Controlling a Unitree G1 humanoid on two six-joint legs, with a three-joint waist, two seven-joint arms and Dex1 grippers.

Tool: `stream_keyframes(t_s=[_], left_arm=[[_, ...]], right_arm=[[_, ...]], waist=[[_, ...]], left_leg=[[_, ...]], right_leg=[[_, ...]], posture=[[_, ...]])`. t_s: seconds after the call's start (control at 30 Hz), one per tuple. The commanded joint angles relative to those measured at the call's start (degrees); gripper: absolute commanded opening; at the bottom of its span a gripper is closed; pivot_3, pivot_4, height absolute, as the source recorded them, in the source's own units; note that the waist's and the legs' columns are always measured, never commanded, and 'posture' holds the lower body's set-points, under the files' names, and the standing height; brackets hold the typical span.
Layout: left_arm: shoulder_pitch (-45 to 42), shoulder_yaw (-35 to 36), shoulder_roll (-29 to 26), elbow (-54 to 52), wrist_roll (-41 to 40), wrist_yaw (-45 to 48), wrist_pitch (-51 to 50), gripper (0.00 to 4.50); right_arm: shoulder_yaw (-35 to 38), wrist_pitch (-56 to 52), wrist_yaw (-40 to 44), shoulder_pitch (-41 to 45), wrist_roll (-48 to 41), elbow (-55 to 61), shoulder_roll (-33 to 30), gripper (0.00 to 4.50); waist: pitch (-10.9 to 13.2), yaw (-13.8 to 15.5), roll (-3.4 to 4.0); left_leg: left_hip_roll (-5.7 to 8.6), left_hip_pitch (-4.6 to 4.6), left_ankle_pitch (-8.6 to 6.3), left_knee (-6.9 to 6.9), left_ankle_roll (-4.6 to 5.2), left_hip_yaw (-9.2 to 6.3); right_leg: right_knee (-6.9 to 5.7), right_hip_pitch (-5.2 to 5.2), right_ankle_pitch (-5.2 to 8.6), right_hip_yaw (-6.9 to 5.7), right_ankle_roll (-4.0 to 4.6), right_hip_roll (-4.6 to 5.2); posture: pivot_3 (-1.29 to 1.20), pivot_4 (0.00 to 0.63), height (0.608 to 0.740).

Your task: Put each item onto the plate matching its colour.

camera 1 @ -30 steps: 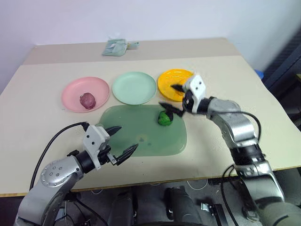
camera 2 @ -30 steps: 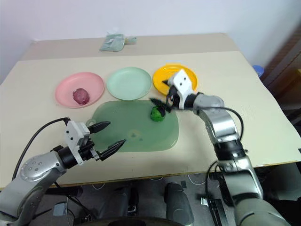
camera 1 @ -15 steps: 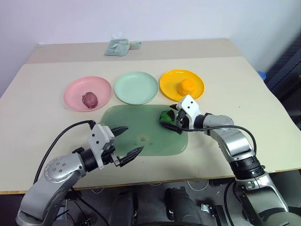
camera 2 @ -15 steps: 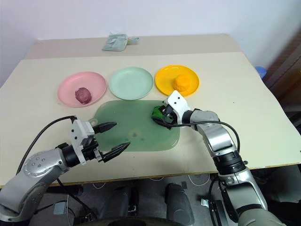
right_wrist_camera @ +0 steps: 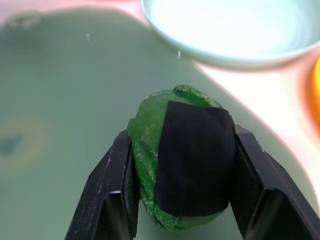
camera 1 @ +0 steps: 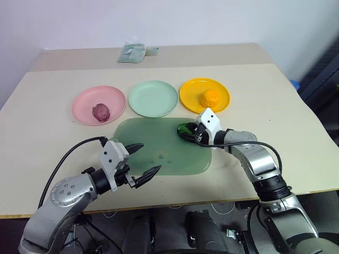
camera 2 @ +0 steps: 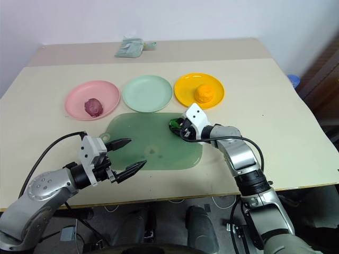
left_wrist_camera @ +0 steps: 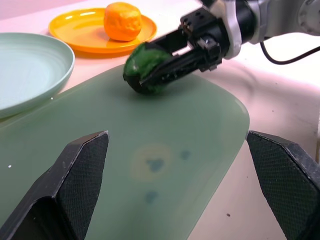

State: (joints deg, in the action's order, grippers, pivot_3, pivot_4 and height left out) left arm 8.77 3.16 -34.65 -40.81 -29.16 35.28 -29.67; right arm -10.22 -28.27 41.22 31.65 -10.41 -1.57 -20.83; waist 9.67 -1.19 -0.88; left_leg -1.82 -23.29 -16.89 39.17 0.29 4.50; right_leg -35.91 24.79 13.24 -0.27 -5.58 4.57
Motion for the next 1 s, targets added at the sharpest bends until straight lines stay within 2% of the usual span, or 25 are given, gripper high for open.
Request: stream_keyframes(t_s=[0.03, 0.13, 0.23, 0.33, 0.47, 0.57, 0.63, 0.67, 0.83, 1.0], left_arm=[[0.04, 2.27, 0.22, -0.31, 0.65, -0.97, 1.56, 4.50], [0.29, 5.00, 1.22, 1.97, 2.15, -3.17, 3.01, 4.50], [1.33, 7.23, 1.79, 3.46, 3.84, -4.70, 4.16, 4.50], [3.07, 8.82, 2.15, 3.00, 4.13, -5.14, 4.86, 4.50], [5.17, 9.42, 2.69, 0.76, 4.09, -6.02, 5.00, 4.50], [6.40, 9.36, 3.24, -0.63, 4.20, -6.79, 4.88, 4.50], [6.93, 9.33, 3.48, -1.21, 4.29, -7.14, 4.77, 4.50], [7.08, 9.29, 3.56, -1.45, 4.34, -7.35, 4.68, 4.50], [7.28, 10.10, 4.01, -1.32, 4.75, -8.66, 4.79, 4.50], [8.95, 15.66, 3.19, 1.20, 5.22, -8.04, 6.13, 4.50]], right_arm=[[1.81, 0.32, -1.20, 4.49, -1.59, 1.27, 2.22, 1.92], [1.54, 1.21, -8.50, 14.32, 1.45, -12.06, 9.26, 1.92], [1.93, 6.14, -12.09, 22.95, 3.67, -27.30, 14.25, 1.92], [2.92, 13.19, -15.55, 30.55, 5.56, -43.24, 17.55, 1.92], [5.03, 19.09, -16.63, 36.64, 5.84, -56.34, 19.71, 1.92], [6.23, 21.69, -15.79, 38.47, 5.78, -60.67, 20.20, 3.05], [7.28, 23.71, -14.90, 38.86, 5.18, -61.09, 20.37, 4.09], [7.64, 24.72, -14.32, 38.80, 5.03, -60.77, 20.37, 4.43], [6.63, 28.62, -8.49, 33.32, 6.17, -52.86, 17.25, 4.43], [5.84, 23.57, 4.97, 16.67, 1.76, -24.76, 6.78, 4.43]], waist=[[0.00, 0.05, 0.00], [0.00, -0.28, 0.01], [0.00, -0.69, 0.01], [0.00, -0.92, 0.00], [0.01, -1.29, 0.00], [0.01, -1.43, 0.02], [0.02, -1.45, 0.03], [0.03, -1.47, 0.04], [0.03, -1.36, 0.04], [0.01, -0.54, 0.02]], left_leg=[[0.00, 0.01, 0.00, 0.00, 0.00, -0.01], [0.00, 0.04, 0.02, 0.00, -0.04, 0.01], [0.00, 0.02, 0.08, -0.01, -0.13, 0.00], [-0.01, -0.07, 0.07, -0.05, -0.13, -0.03], [-0.01, -0.11, 0.03, -0.05, -0.07, 0.01], [-0.03, -0.10, 0.03, -0.06, -0.07, -0.01], [-0.05, -0.08, 0.04, -0.07, -0.10, -0.02], [-0.07, -0.08, 0.05, -0.07, -0.12, -0.04], [-0.08, -0.08, 0.06, -0.09, -0.13, -0.05], [0.00, -0.11, 0.03, -0.10, -0.08, -0.13]], right_leg=[[-0.03, 0.01, 0.00, 0.00, 0.00, -0.02], [-0.10, 0.02, 0.00, 0.00, 0.00, -0.03], [-0.14, 0.06, -0.01, 0.00, 0.02, -0.05], [-0.10, 0.07, -0.02, -0.02, 0.01, 0.01], [-0.03, 0.08, -0.02, -0.01, 0.01, 0.14], [-0.04, 0.08, -0.02, -0.02, 0.01, 0.14], [-0.07, 0.09, -0.02, -0.02, 0.01, 0.13], [-0.08, 0.10, -0.02, -0.02, 0.01, 0.12], [-0.10, 0.13, -0.02, -0.02, 0.01, 0.13], [0.01, 0.03, -0.02, -0.07, 0.01, 0.24]], posture=[[0.00, 0.150, 0.740], [0.00, 0.150, 0.740], [0.00, 0.150, 0.740], [0.00, 0.150, 0.740], [0.00, 0.150, 0.740], [0.00, 0.150, 0.740], [0.00, 0.150, 0.740], [0.00, 0.150, 0.740], [0.00, 0.150, 0.740], [0.00, 0.150, 0.740]])
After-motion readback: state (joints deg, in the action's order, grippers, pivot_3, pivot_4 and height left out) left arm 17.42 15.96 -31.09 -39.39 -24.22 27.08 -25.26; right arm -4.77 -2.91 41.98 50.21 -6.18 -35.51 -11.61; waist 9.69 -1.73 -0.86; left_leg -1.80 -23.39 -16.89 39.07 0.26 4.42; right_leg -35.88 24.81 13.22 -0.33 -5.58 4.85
